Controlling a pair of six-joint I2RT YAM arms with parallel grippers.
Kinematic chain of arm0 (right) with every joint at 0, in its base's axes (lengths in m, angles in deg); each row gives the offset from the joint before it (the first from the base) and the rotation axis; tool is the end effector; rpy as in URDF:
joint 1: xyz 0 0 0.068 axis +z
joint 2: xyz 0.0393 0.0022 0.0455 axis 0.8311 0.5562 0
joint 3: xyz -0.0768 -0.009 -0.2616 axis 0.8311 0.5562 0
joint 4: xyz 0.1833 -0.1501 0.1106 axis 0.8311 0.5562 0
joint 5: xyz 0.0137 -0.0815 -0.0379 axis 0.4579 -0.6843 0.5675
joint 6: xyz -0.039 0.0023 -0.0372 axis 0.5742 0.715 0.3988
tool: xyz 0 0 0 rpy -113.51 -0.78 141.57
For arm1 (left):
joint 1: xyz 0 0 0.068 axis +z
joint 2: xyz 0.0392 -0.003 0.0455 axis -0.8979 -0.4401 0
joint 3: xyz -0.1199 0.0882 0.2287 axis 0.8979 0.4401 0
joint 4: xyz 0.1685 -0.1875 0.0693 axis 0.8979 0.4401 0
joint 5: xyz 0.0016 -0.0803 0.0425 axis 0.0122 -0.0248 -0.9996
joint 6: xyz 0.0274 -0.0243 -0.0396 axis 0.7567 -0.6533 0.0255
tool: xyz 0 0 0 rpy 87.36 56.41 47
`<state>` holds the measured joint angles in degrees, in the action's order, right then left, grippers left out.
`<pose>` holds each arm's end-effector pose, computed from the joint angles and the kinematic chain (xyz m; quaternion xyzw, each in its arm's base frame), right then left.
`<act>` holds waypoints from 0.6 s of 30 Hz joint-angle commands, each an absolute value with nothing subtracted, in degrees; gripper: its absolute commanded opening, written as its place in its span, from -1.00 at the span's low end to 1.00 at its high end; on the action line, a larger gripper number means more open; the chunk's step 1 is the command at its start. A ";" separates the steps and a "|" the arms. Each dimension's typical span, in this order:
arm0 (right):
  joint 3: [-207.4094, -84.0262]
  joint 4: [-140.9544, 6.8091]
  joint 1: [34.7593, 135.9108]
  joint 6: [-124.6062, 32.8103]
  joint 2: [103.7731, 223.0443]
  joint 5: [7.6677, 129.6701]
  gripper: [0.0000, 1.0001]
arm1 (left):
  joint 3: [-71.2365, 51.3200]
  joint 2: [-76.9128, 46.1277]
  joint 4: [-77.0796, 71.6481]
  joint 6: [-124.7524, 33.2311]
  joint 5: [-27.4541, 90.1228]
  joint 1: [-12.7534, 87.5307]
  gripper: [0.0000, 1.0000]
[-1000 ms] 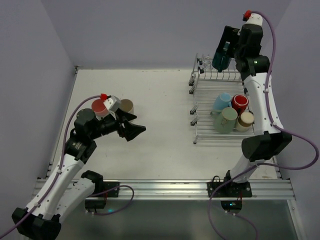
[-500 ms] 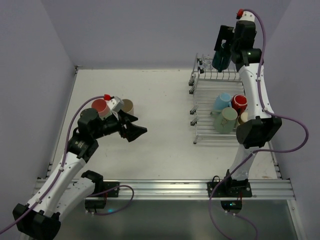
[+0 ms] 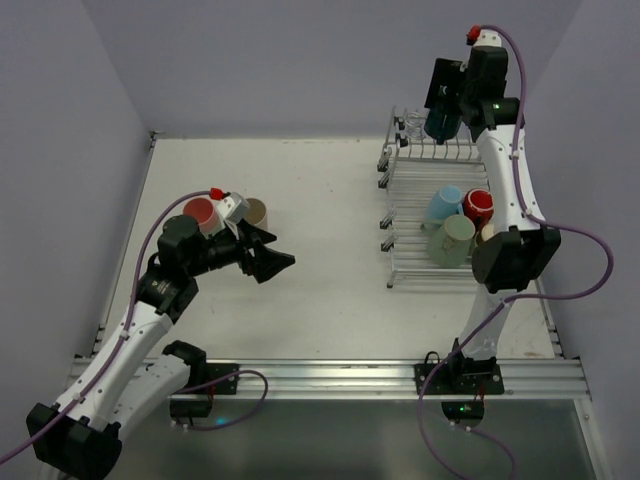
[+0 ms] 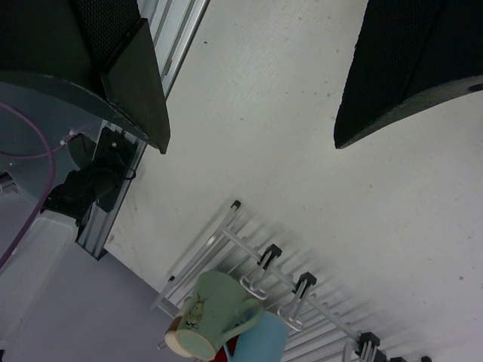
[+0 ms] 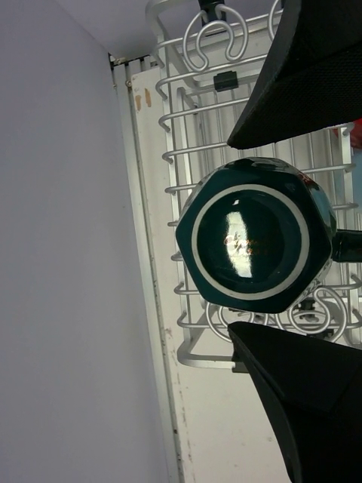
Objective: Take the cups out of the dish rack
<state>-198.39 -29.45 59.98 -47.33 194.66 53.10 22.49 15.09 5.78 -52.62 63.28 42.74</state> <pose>0.4398 0.0240 0.4414 0.0709 0.8261 0.0012 0.5590 0.1609 -0.0870 0.3171 0.2344 0.7224 -0.4516 0.4683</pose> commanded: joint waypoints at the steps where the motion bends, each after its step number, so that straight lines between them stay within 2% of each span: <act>1: -198.23 -29.00 59.11 -46.73 195.44 55.84 0.98 | 22.05 14.84 3.69 -52.11 63.15 42.44 0.86; 16: -195.25 -30.75 58.49 -47.17 194.83 55.32 0.98 | 22.04 14.49 4.05 -51.85 62.10 42.44 0.86; 18: -194.37 -31.63 58.49 -47.61 193.95 55.58 0.80 | 21.96 14.40 4.05 -51.76 61.83 42.53 0.86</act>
<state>-195.62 -30.17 58.80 -47.62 195.65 55.84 22.49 14.37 5.80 -52.60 62.32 42.74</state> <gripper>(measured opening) 0.920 0.926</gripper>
